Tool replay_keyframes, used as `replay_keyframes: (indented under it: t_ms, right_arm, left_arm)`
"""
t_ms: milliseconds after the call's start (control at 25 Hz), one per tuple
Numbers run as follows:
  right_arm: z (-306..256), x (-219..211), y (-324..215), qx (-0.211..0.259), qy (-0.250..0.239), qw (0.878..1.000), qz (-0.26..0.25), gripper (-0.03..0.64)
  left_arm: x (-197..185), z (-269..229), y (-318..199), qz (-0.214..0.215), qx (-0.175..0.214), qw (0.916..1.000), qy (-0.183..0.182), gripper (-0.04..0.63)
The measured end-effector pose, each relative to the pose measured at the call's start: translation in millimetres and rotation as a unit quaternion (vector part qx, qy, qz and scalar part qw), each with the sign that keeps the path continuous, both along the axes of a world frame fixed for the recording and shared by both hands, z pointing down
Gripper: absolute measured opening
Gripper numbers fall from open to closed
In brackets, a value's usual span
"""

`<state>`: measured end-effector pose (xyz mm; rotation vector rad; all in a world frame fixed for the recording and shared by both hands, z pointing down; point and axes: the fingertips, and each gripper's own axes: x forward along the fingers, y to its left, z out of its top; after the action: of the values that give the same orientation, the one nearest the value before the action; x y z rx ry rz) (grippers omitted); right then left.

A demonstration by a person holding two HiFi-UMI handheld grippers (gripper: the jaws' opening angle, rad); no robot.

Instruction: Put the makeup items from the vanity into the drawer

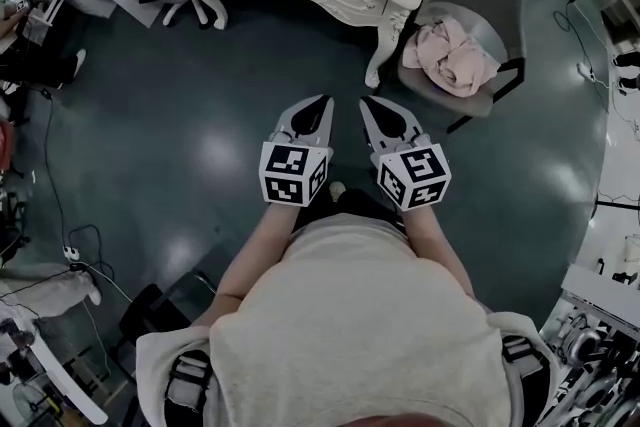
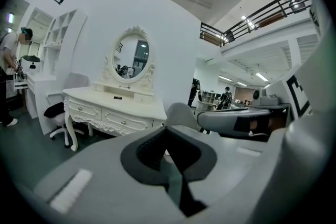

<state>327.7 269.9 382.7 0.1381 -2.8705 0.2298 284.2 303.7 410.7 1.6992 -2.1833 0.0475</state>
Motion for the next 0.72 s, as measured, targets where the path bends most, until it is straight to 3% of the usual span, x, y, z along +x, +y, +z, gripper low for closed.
replay_keyframes:
  t_ms: [280,480,720]
  right_arm:
    - [-0.2,-46.3,-38.1,0.0,-0.005,1.0,0.03,0.009]
    - [-5.6,-116.1,-64.3,0.015,-0.015,0.999,0.032,0.009]
    - [-17.9,-198.2,-107.9,0.021,-0.017,0.997,0.072,0.009]
  left_arm:
    - [-54.4,11.8,-29.4,0.008,-0.011,0.9998,0.012,0.009]
    - [-116.7,4.5,-62.7,0.024,-0.003,0.9997,-0.002,0.009]
    - [-199.4,-12.4,-97.0,0.071,0.009,0.9975,0.004,0.009]
